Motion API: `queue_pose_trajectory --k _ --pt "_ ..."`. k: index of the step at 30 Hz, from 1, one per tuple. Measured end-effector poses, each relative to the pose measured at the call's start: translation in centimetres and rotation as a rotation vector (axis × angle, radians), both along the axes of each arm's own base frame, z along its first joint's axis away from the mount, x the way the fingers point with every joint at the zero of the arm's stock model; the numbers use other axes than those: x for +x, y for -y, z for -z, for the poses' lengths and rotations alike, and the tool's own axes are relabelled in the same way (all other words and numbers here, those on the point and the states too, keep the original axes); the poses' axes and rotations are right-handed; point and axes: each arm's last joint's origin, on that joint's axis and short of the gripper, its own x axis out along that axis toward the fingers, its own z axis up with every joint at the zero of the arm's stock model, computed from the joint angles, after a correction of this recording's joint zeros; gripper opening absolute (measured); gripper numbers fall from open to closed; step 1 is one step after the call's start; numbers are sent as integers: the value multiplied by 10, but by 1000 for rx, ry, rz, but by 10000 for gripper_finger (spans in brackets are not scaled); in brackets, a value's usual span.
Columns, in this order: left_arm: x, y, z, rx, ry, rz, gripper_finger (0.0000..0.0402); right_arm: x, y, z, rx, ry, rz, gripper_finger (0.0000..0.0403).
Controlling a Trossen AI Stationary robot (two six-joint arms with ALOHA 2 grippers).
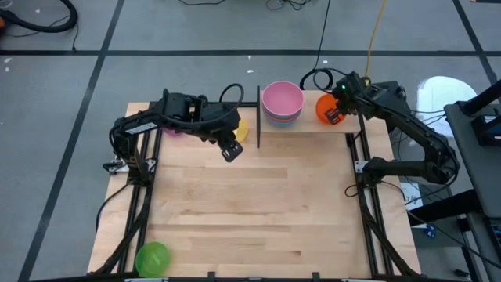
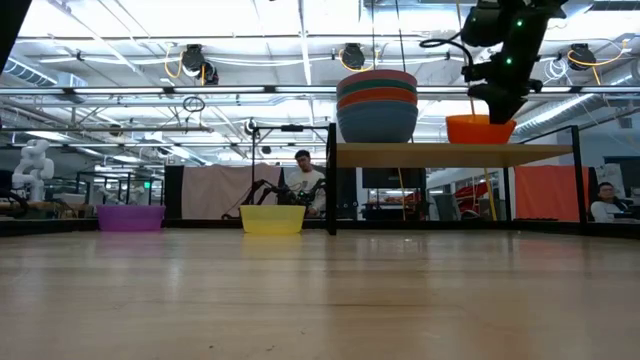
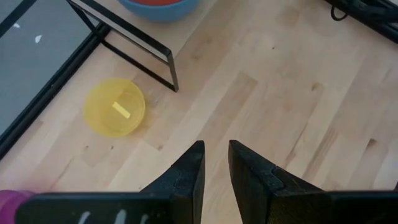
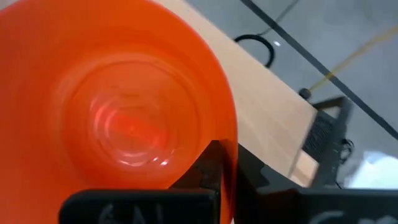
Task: Place and stack bowls onto a shelf
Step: Adjust the stacked bowl on the shelf, then stack the yellow bowl on the shelf
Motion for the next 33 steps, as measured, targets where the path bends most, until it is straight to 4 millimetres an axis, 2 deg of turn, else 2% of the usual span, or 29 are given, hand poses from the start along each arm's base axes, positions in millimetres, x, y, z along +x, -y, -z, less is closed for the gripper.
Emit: queue_pose_trajectory --k 8,18,23,28,33 --pt "0 -6 0 2 -1 -16 76 2 1 0 5 25 -32 8" --pt "-1 -7 0 7 -6 -11 76 2 1 0 -13 -21 -92 78" --pt "-1 -7 0 7 -6 -11 76 0 -1 -4 -32 -28 -119 96" --pt "-1 -7 0 11 -8 -5 76 -4 -13 -15 -96 5 -158 97" --pt "-1 -11 0 -20 12 -97 76 -11 -33 -34 -202 88 -197 98"
